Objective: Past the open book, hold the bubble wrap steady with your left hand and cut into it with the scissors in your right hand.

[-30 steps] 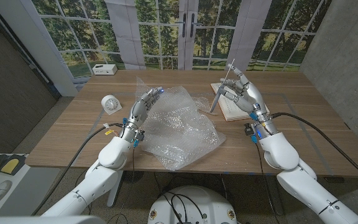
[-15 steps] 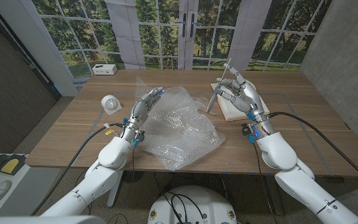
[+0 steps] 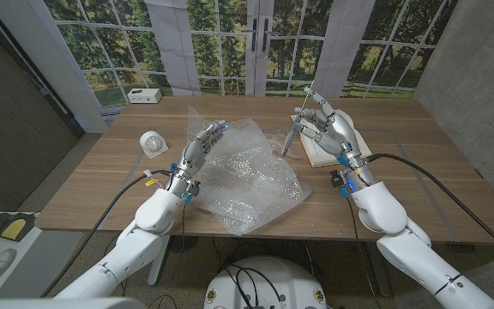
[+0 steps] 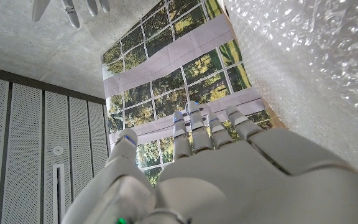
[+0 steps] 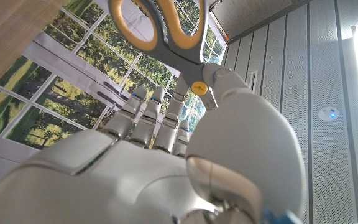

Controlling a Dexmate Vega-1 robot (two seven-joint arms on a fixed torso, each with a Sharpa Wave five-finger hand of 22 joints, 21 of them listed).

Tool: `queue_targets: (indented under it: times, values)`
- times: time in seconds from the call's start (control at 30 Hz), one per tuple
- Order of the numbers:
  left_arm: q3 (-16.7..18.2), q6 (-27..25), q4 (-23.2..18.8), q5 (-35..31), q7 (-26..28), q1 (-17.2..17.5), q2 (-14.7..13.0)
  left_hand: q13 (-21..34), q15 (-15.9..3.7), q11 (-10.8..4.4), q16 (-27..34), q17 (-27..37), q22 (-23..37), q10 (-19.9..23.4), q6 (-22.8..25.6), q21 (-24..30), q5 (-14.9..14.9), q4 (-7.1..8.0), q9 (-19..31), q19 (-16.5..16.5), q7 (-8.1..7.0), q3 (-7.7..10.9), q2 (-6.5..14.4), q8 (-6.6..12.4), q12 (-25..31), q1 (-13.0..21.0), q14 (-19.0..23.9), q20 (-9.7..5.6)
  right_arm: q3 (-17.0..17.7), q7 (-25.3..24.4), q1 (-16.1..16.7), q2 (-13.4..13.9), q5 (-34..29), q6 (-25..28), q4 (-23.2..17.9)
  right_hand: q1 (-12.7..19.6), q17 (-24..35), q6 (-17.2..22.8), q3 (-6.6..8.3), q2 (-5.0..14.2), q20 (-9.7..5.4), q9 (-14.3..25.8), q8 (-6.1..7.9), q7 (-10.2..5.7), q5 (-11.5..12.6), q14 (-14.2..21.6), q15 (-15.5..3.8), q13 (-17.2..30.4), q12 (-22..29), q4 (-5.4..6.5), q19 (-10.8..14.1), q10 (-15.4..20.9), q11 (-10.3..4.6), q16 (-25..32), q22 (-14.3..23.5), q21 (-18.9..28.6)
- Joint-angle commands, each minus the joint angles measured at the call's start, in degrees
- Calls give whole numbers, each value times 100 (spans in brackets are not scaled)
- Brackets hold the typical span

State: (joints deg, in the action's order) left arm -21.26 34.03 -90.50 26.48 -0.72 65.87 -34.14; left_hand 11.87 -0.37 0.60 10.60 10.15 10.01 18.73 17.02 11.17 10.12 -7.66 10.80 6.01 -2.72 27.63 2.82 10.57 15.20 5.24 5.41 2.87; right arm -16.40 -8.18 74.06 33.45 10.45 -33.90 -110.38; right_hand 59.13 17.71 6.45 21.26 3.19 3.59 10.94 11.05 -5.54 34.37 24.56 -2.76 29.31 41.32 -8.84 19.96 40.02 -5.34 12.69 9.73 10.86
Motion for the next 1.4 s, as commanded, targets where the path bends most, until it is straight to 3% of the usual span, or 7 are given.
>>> queue_targets:
  times: [0.03, 0.33, 0.43, 0.73, 0.93, 1.1, 1.4]
  values:
    - [20, -21, -43, -16, -20, 86, -90, 27, 31, 14, -15, 9, 8, -79, -95, -20, -19, -19, 17, -5, -8, 41, -23, -17, -33, 40, -34, 60, -49, -12, -14, 6, -9, 94, -59, -2, 9, 67, 29, 76, 2, 9, 15, 16, 26, 27, -952, 405, 150, 28, 24, 729, -690, 14, 20, 24]
    - [-34, 9, 56, 5, -100, -6, -37, 31, 36, -45, -12, 9, 8, -31, -90, -19, -18, -20, 17, -11, -13, 47, -20, 4, -20, 43, -39, 75, -94, -36, -6, -22, -47, 70, -87, -4, 15, 71, 27, 78, 4, 9, 11, 15, 36, 25, -948, 406, 151, 25, 17, 722, -690, 11, 21, 22]
    - [-30, 31, 67, -14, -69, -10, -14, 34, -75, -292, 37, 8, 9, 394, 204, -3, -18, -15, 16, -3, -52, 66, -8, 142, 97, 46, 38, 69, -111, -28, -21, -26, -50, 58, -73, -3, 17, 70, 25, 76, 6, 9, 10, 19, 37, 21, -951, 401, 148, 22, 15, 720, -690, 9, 21, 22]
    - [-16, 46, 75, 10, -79, 5, -27, 31, 40, -12, 0, 5, 9, 75, 229, -7, -21, -23, 16, -14, 20, 92, 4, 117, -60, 68, -28, 72, -160, 4, -99, -19, -100, 87, -89, 1, 17, 73, 33, 74, 10, 10, 6, 15, 51, 13, -953, 394, 149, 13, 16, 726, -687, -2, 20, 24]
    - [8, 175, 129, 2, -41, 26, 36, 36, -15, -304, 31, 7, 9, 589, 687, -3, -23, -13, 18, -26, -23, 103, 5, 248, 83, 54, -16, 74, -217, 48, -163, -20, -87, 99, -85, -2, 23, 74, 30, 80, 11, 10, 5, 20, 54, 22, -953, 398, 156, 16, 14, 733, -688, 4, 20, 24]
    - [14, 206, 123, -27, -33, 35, 37, 36, -26, -94, 33, 5, 9, 419, 721, -1, -25, -20, 17, -21, -5, 117, 2, 211, -22, 64, 12, 63, -273, 91, -208, -17, -80, 94, -70, 1, 24, 72, 33, 81, 13, 10, 2, 20, 60, 21, -955, 395, 154, 13, 16, 728, -689, 1, 20, 25]
    - [-16, 231, 141, 3, -120, -10, 42, 71, 6, -64, -16, 5, 8, 194, 855, -23, -22, -46, 19, -89, -76, 154, 25, 220, -99, 116, -104, 99, -328, 129, -244, -7, -58, 96, -79, 6, 28, 71, 35, 83, 13, 9, -1, 19, 67, 25, -960, 391, 155, 8, 15, 731, -688, 1, 20, 25]
